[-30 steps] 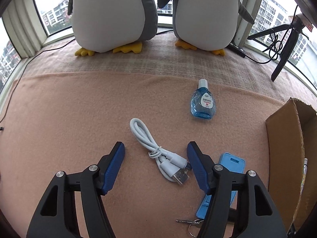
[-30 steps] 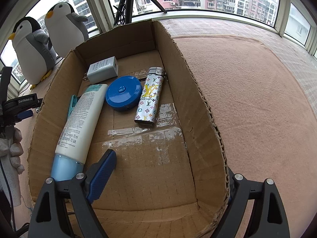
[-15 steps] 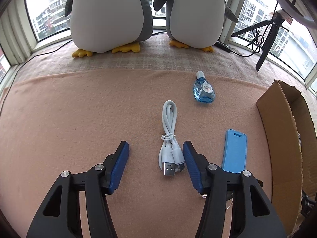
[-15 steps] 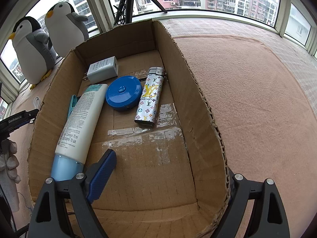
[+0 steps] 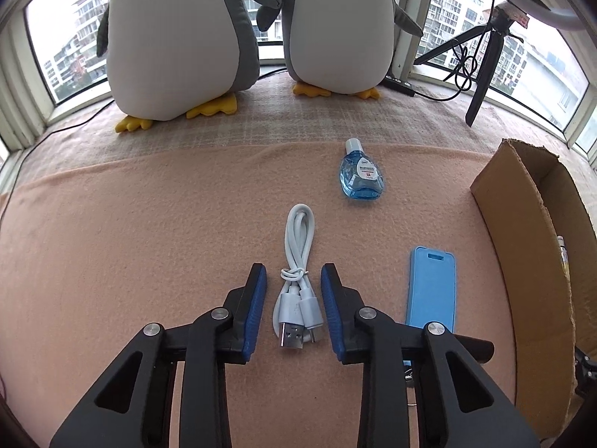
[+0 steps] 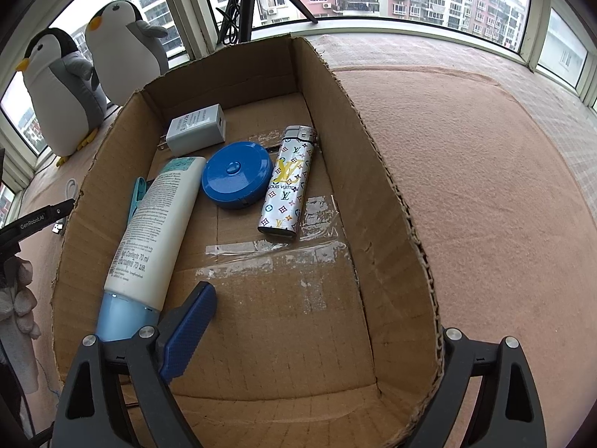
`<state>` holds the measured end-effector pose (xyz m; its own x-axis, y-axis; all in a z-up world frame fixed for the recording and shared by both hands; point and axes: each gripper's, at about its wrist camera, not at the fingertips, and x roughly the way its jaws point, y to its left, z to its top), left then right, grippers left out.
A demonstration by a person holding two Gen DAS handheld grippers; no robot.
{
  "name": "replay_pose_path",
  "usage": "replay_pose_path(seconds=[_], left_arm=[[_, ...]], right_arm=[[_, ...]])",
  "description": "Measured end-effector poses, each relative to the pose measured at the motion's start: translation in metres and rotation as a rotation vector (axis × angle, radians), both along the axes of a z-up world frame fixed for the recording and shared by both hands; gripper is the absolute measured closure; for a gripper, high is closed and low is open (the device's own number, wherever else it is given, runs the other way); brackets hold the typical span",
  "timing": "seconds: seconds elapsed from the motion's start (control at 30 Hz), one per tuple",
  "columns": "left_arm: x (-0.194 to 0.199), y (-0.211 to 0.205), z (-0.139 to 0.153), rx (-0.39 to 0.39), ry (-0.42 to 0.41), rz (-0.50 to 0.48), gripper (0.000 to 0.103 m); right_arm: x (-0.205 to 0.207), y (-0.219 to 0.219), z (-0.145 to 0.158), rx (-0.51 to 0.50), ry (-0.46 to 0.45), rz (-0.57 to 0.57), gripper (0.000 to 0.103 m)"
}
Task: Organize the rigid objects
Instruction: 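Move the left tool to the white USB cable and close on it, then carry the USB cable into the box and open the left tool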
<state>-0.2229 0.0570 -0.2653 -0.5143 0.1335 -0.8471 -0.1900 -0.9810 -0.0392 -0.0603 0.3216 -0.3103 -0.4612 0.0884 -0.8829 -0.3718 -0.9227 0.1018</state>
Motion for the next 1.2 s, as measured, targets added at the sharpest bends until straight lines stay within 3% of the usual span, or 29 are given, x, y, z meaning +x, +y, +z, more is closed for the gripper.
replay_pose_path(seconds=[0.07,0.83,1.2], left_arm=[[0.002,0.0,0.0,-0.006,0.012,-0.006,0.083],[0.015,-0.004,0.012,0.06,0.038,-0.006,0.087],[0.033,0.009,0.053,0.117,0.099,-0.064,0.087]], right_arm=[[0.001,0.0,0.0,0.0,0.0,0.0,0.014],[0.006,0.001,0.0,0.0,-0.008,0.002,0.014],[0.004,-0.002,0.0,0.004,-0.011,-0.002,0.014]])
